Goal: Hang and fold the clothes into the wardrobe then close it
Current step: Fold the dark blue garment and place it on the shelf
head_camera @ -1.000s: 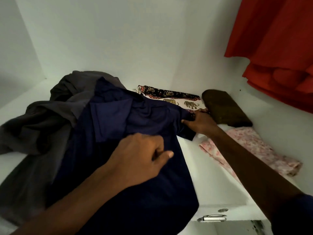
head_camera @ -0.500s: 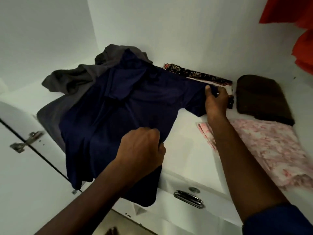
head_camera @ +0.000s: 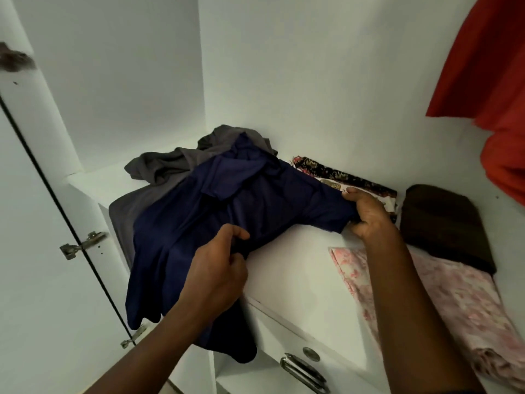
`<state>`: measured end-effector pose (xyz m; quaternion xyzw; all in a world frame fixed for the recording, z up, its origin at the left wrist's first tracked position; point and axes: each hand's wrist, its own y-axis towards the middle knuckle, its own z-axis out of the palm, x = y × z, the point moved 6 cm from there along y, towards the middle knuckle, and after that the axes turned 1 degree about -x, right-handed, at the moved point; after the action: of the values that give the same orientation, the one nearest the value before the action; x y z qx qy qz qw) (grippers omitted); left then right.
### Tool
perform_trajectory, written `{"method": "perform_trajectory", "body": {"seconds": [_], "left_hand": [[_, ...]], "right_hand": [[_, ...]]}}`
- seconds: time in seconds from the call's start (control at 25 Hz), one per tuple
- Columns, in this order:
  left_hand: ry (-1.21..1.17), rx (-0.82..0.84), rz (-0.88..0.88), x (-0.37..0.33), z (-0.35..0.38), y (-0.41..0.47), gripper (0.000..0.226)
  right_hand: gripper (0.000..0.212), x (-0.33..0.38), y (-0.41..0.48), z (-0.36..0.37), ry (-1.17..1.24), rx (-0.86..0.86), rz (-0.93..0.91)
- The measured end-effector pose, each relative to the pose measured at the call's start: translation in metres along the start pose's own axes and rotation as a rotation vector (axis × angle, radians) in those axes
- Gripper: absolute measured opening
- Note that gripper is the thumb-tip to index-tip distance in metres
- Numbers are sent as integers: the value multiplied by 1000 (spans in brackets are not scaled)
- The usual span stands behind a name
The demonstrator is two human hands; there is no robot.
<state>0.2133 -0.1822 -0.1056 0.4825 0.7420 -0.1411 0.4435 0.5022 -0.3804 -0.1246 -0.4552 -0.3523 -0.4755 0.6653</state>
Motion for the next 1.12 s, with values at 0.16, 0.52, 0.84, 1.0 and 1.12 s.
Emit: {"method": "perform_trajectory", "body": {"seconds": [0.16,0.52,0.84,1.0,1.12], "left_hand": [[-54,-71,-10,8,-13,9,16],[-95,-123,-93,54,-61,33,22],[214,-31,-211,115,-86,9,51],[-84,-115,-288,138,-87,-8,51],[-400,-169,-409,156,-94,-8,56]], "right_hand": [[12,42,7,37,-51,31,32],[26,32,54,208,-330,191,28],[40,-47,72,268,-362,232,82],[44,-54,70,269,-353,233,24],[43,-44,69,267,-194,238,-5]]}}
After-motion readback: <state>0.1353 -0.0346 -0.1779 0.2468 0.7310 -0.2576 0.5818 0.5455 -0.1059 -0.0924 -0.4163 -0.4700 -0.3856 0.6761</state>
